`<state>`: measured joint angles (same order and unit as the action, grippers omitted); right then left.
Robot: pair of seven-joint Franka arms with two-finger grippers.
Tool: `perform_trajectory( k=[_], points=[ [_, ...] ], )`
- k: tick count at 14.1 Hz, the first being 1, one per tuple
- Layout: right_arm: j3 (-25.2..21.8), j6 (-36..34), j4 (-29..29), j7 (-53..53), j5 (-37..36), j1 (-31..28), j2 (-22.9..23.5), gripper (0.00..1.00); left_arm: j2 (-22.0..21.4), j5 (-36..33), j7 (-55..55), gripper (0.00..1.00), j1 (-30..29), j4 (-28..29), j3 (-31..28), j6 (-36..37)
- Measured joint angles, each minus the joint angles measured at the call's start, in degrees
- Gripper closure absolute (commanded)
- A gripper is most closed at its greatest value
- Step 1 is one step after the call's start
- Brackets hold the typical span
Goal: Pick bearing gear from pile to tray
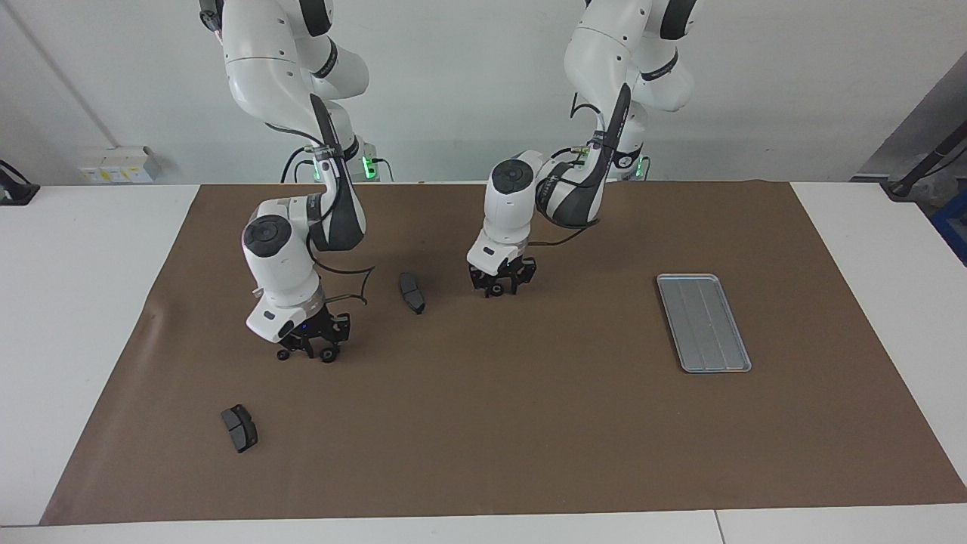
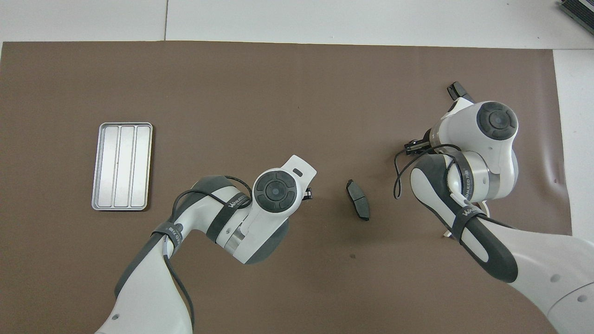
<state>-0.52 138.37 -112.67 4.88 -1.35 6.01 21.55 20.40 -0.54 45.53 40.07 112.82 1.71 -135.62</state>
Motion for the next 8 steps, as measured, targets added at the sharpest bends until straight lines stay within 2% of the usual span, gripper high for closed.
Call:
perform_trajectory(
  k=[1, 6, 8],
  points=[
    [0.03, 0.0, 0.0, 0.0, 0.3, 0.02, 0.0, 1.0, 0.0, 0.0, 0.0, 0.63, 0.01, 0.01, 0.0, 0.0],
    [0.08, 0.07, 0.04, -1.28, 1.39, 0.13, -0.06, 1.0, -0.01, -0.01, 0.0, 0.76, 0.01, 0.0, -0.01, 0.0],
    [0.09, 0.07, 0.05, -1.53, 1.42, 0.18, -0.06, 1.0, -0.01, -0.01, 0.0, 0.76, 0.01, 0.0, -0.01, 0.01]
  ],
)
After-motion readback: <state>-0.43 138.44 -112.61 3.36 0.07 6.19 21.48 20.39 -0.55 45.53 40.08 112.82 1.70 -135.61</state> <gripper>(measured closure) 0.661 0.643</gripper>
